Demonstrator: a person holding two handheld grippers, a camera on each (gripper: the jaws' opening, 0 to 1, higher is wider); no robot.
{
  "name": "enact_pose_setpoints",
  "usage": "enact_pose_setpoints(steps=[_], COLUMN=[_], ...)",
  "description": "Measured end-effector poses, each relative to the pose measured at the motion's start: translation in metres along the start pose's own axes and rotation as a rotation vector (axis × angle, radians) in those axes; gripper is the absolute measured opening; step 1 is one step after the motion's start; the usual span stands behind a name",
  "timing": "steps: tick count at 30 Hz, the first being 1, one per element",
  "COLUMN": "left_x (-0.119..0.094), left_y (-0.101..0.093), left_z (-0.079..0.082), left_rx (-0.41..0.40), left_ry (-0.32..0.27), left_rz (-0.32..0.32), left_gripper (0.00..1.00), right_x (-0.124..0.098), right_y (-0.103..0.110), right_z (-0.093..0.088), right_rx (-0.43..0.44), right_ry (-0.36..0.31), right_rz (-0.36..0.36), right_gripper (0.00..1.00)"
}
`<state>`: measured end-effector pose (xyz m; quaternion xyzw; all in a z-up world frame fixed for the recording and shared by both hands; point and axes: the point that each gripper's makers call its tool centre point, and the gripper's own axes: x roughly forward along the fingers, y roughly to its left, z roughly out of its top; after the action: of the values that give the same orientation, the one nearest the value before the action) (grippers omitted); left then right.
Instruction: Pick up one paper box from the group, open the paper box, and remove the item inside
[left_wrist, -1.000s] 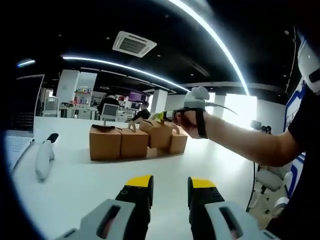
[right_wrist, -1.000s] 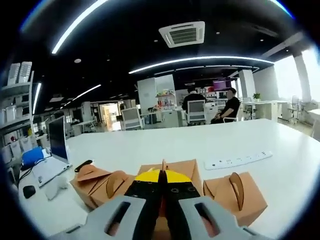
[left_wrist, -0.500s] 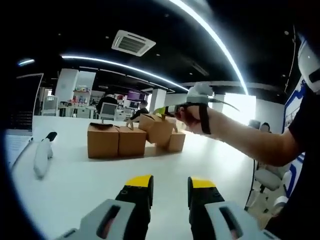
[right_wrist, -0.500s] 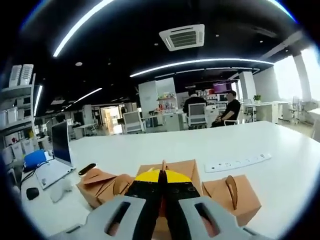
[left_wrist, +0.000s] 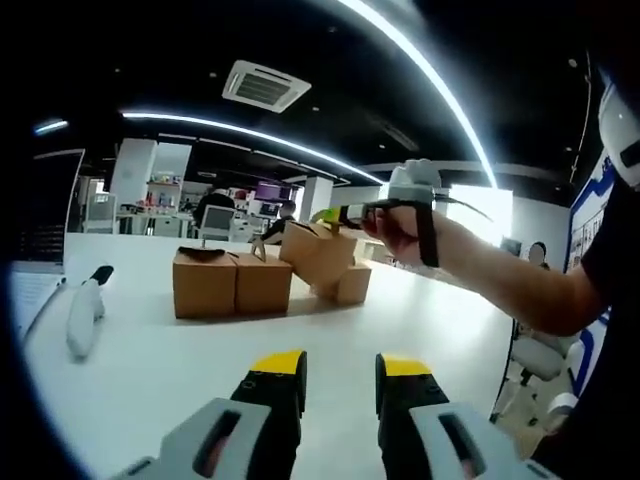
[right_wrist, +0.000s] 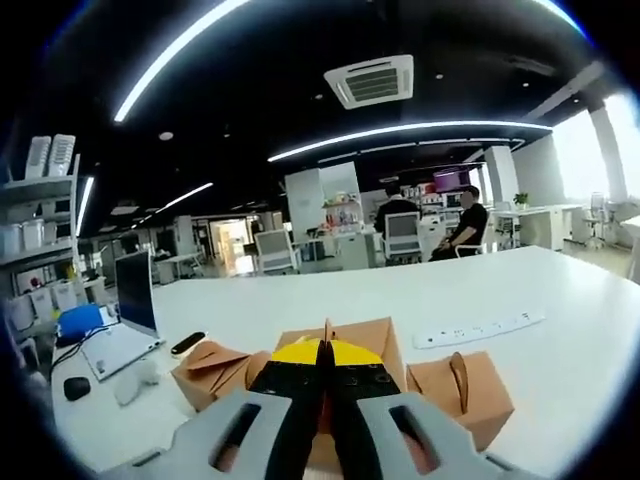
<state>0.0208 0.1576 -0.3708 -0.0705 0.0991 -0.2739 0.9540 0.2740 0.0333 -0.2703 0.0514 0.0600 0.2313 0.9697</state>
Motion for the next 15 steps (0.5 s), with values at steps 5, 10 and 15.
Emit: enact_pose_setpoints(steps=[5,10,15], left_x=[0.0,0.001,0.002], left_y=[-0.002,-0.006,-0.009], left_z=[-0.002,-0.005,-0.003], left_rx=[0.003,0.006,-0.002], left_ry=[0.008,0.016,0.013], left_rz=[0.007,0.0,-0.007], left_gripper=[0.29,0.29,0.29], right_x=[-0.005,-0.013,-0.022], right_y=[-0.003,-0.002,0.003], right_z=[0.0,0.001,0.007], right_rx=[-0.004,-0.024,-0.025], right_ry=[-0.005,-0.015,-0.024], right_rz=[0.0,0.007,0.016], right_gripper=[0.02,0.02,0.02])
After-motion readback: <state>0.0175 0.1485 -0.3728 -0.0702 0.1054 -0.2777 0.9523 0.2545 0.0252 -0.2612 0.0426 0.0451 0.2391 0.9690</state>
